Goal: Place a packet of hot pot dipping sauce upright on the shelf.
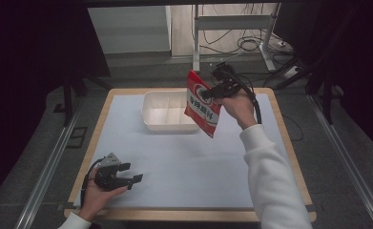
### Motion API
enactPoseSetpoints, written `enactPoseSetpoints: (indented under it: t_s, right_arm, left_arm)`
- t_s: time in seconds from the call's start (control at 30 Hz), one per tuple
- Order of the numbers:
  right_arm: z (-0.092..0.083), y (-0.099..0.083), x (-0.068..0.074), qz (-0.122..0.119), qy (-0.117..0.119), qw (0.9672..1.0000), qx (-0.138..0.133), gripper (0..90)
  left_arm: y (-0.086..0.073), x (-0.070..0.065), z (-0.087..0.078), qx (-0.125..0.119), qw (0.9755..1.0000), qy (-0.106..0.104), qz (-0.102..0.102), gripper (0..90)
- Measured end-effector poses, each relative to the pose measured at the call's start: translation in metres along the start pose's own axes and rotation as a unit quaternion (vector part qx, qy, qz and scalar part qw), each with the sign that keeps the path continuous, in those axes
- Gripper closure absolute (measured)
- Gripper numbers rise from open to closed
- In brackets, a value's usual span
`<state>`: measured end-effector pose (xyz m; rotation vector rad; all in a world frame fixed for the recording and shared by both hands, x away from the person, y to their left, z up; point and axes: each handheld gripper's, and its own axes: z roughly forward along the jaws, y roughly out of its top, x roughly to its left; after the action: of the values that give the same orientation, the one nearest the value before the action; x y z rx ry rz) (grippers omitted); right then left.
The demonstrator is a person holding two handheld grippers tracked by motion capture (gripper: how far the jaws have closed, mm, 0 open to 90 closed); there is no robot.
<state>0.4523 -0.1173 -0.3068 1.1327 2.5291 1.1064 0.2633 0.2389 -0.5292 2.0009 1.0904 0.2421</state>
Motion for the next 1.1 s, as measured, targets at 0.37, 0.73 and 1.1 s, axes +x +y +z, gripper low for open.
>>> enactPoseSetpoints:
  t_s: [0.37,0.73,1.1]
  right_arm:
    - [0.01,0.008,-0.007,0.02,-0.01,0.9996,-0.017,87.8]
    - [0.022,0.014,-0.011,0.032,-0.019,0.999,-0.024,87.9]
    - [0.032,0.018,-0.016,0.042,-0.024,0.9981,-0.038,87.9]
  left_arm:
    - [0.0,0.0,0.001,0.0,1.0,0.0,0.0,25.5]
    - [0.0,0.0,0.001,0.0,1.0,0.0,0.0,25.5]
    - [0.0,0.0,0.002,0.001,1.0,0.001,0.002,25.5]
